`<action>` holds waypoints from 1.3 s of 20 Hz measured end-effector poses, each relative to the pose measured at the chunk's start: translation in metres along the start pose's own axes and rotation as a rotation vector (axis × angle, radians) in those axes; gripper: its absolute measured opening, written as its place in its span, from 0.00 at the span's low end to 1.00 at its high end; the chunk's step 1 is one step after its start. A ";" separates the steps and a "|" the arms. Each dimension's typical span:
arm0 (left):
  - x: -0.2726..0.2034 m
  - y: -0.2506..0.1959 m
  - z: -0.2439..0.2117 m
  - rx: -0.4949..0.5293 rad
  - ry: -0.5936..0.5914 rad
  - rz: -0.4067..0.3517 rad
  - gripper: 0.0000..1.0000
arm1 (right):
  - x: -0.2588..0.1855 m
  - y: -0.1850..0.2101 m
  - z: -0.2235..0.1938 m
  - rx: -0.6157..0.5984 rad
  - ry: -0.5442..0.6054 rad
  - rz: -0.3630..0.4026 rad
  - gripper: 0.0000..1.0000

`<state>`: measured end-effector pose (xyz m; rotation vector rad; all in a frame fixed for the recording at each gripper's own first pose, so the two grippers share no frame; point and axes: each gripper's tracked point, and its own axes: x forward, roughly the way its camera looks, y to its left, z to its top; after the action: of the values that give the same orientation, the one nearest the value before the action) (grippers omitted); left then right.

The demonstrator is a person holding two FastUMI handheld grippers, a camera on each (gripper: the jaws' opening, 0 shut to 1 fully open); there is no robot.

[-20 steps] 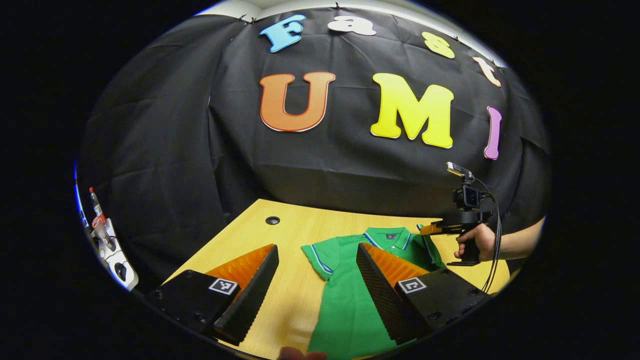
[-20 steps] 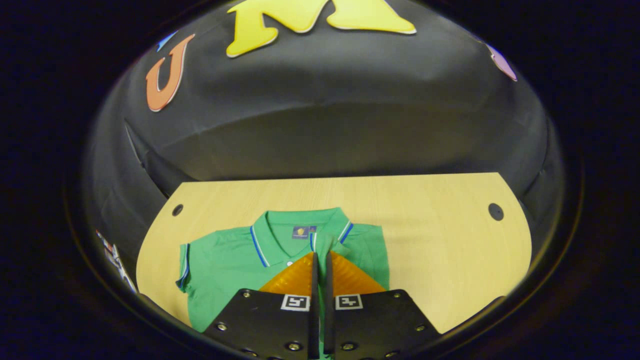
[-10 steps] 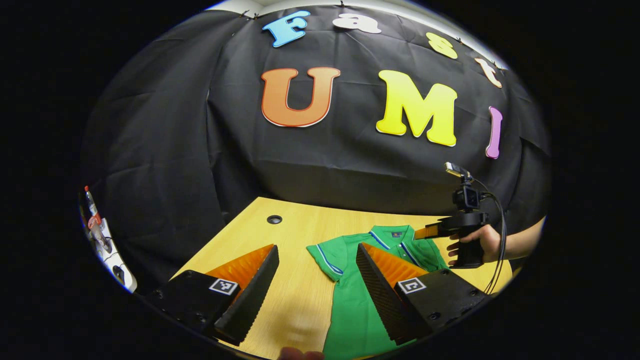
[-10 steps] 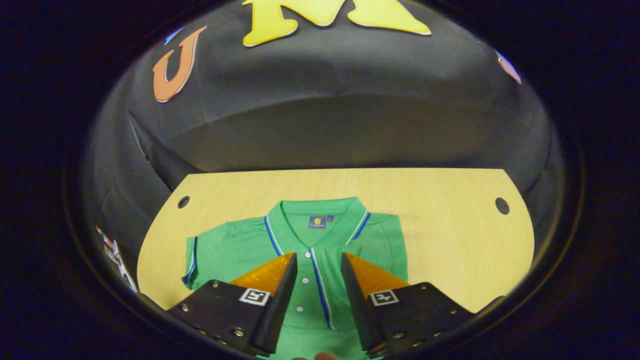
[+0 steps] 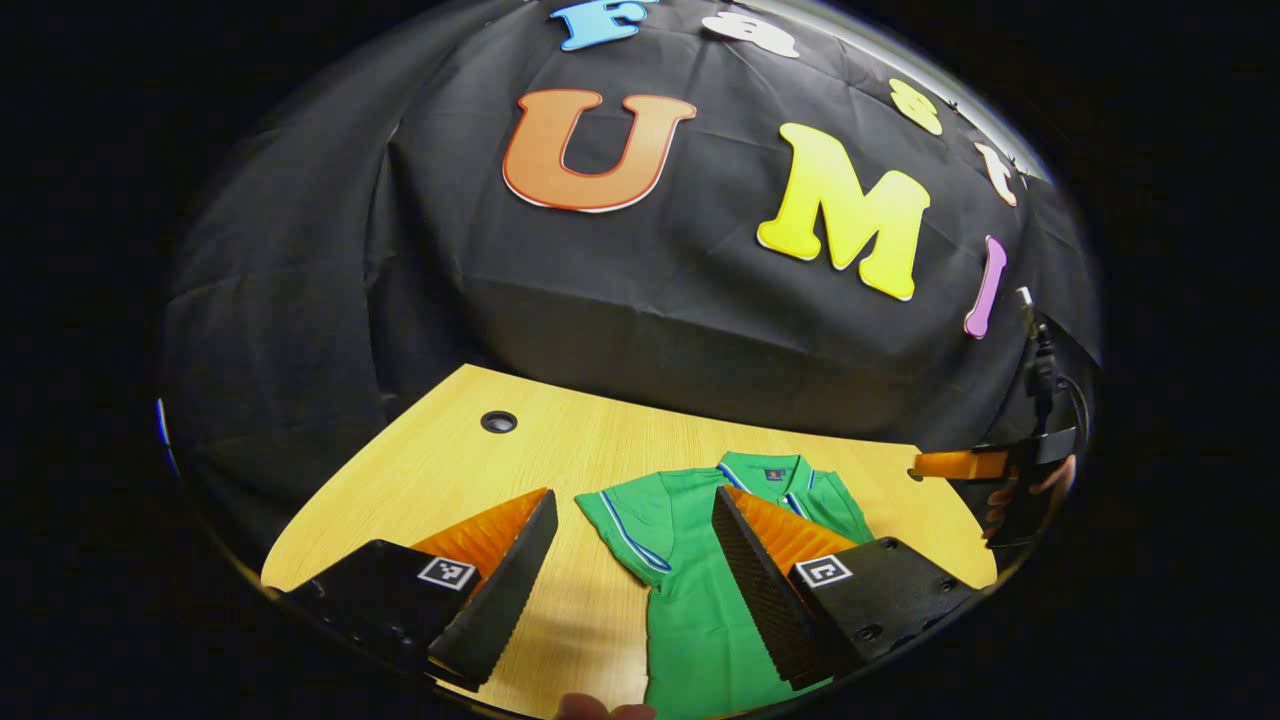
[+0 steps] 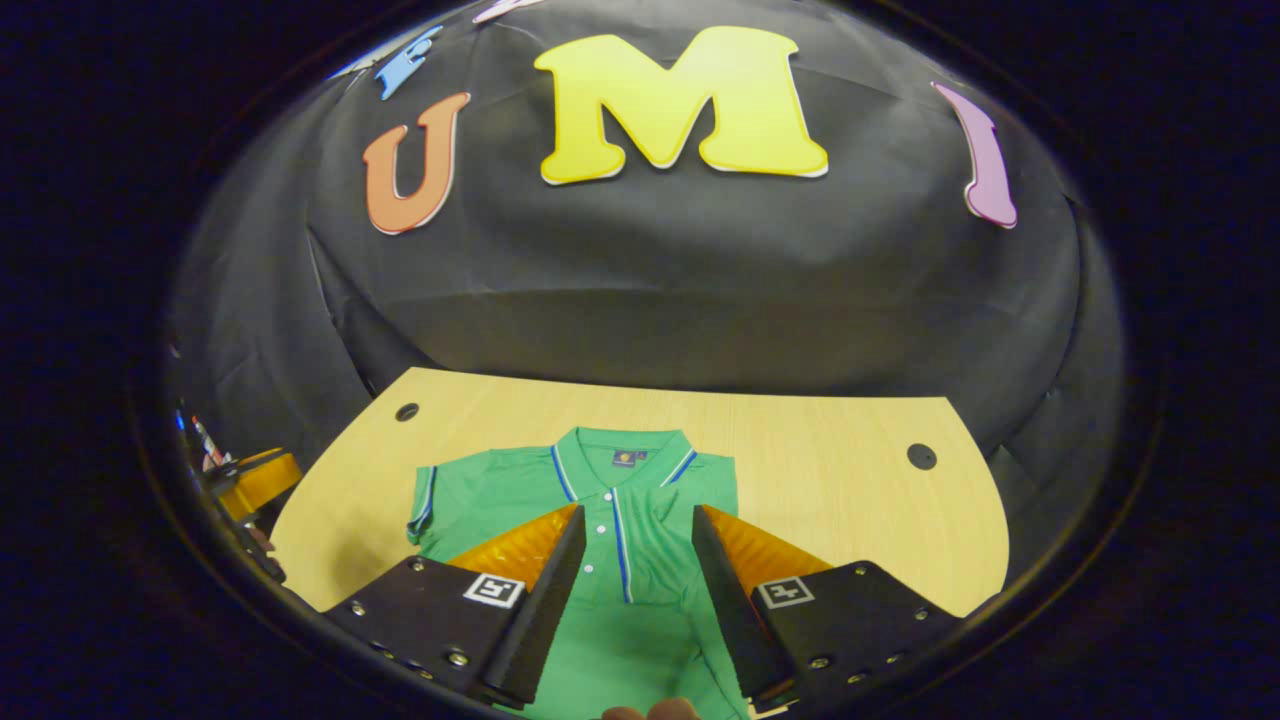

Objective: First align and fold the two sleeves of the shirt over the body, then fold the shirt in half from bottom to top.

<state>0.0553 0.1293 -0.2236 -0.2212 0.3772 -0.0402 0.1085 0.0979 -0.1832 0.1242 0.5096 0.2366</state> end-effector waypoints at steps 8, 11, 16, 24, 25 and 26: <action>0.098 0.027 -0.033 -0.056 0.116 -0.016 0.99 | -0.073 0.017 -0.004 -0.072 0.003 0.028 0.69; 0.132 0.036 -0.054 -0.040 0.189 0.001 0.96 | -0.082 0.018 -0.011 -0.083 0.015 0.027 0.69; 0.164 0.042 -0.092 0.073 0.301 0.068 0.85 | -0.082 0.014 -0.039 -0.019 0.081 0.016 0.69; 0.166 0.056 -0.095 0.067 0.283 0.171 0.52 | -0.082 0.009 -0.046 0.055 0.086 0.013 0.69; 0.165 0.058 -0.096 0.059 0.280 0.176 0.42 | -0.081 0.007 -0.048 0.058 0.084 0.013 0.69; 0.165 0.061 -0.096 0.062 0.271 0.185 0.37 | -0.081 0.006 -0.051 0.061 0.080 0.011 0.69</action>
<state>0.1727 0.1558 -0.3833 -0.1184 0.6642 0.1007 0.0137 0.0860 -0.1881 0.1772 0.5965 0.2373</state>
